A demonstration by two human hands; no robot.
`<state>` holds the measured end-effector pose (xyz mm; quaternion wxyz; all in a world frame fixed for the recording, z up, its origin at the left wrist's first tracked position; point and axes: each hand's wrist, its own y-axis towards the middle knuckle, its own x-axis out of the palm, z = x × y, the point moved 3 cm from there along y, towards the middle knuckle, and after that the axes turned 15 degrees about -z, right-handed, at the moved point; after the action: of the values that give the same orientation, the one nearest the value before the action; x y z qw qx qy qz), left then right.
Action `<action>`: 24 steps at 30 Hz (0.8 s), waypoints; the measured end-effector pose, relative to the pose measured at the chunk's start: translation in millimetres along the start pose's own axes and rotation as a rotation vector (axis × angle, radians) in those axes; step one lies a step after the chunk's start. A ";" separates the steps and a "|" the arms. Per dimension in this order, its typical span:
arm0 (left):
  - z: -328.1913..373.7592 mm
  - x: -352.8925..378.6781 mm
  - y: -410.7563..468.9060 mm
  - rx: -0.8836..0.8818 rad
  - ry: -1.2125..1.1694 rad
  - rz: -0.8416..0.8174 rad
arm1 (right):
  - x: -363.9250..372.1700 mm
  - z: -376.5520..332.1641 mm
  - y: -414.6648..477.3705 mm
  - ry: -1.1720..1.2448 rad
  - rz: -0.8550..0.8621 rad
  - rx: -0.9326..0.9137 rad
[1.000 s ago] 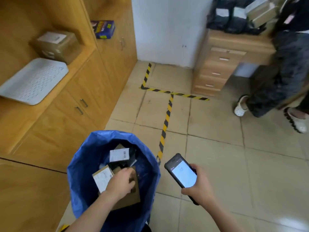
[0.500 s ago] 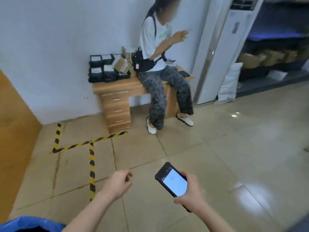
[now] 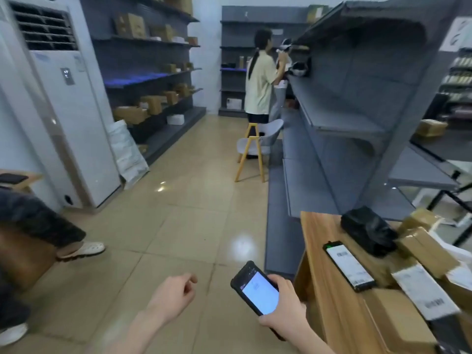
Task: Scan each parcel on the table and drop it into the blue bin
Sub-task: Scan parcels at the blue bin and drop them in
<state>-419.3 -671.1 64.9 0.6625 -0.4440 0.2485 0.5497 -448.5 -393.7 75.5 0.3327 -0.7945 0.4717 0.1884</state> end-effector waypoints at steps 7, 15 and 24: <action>101.0 19.0 134.3 0.324 0.074 -0.175 | -84.7 65.8 1.4 0.114 0.265 0.287; 174.7 43.5 244.7 0.598 0.144 -0.380 | -128.6 104.4 -3.4 0.258 0.483 0.563; 254.5 111.8 296.8 0.777 0.254 -0.509 | -130.1 162.6 -21.2 0.363 0.515 0.791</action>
<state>-711.0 -394.6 2.7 0.8574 -0.2738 0.3979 0.1777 -490.6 -190.6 47.7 0.4637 -0.4855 0.7378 -0.0700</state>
